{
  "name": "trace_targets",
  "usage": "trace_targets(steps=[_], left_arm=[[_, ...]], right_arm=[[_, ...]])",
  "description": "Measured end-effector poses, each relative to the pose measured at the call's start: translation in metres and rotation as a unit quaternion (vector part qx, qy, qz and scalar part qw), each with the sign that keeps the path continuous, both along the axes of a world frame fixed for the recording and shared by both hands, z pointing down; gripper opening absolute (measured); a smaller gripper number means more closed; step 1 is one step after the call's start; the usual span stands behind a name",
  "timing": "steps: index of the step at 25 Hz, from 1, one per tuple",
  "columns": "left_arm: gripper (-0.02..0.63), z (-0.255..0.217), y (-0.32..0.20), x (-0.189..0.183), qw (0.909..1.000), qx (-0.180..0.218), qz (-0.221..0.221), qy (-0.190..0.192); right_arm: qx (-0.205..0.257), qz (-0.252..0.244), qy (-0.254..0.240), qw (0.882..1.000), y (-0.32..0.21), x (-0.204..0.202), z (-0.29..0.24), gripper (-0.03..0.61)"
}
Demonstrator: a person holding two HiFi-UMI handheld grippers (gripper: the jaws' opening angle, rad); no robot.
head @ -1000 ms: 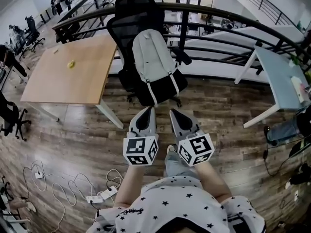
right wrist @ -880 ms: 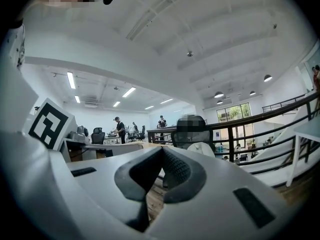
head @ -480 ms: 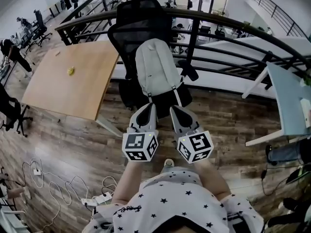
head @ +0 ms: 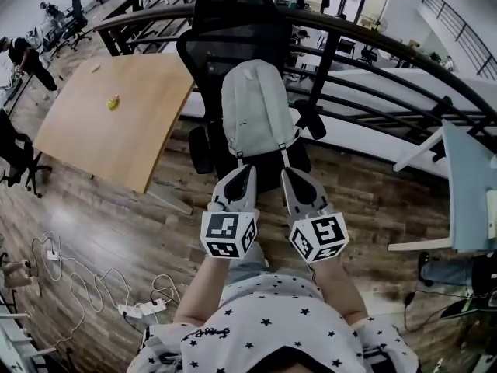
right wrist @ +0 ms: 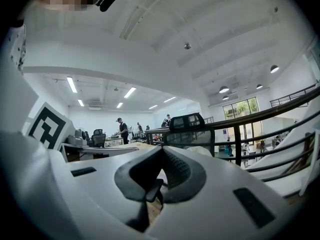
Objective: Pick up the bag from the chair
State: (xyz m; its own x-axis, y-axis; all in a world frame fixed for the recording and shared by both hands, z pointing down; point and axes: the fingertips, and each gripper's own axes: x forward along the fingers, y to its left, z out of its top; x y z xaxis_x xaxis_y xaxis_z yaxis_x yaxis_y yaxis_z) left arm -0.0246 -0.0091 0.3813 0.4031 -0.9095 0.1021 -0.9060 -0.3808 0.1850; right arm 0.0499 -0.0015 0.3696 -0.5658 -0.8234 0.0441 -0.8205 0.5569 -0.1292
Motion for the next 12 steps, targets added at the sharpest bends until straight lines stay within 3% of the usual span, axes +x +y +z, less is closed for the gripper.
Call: trace_targets(steps=[12], left_arm=[[0.009, 0.022, -0.106, 0.006, 1.0, -0.004, 0.003, 0.003]], right_arm=[[-0.005, 0.014, 0.008, 1.0, -0.098, 0.012, 0.02, -0.006]])
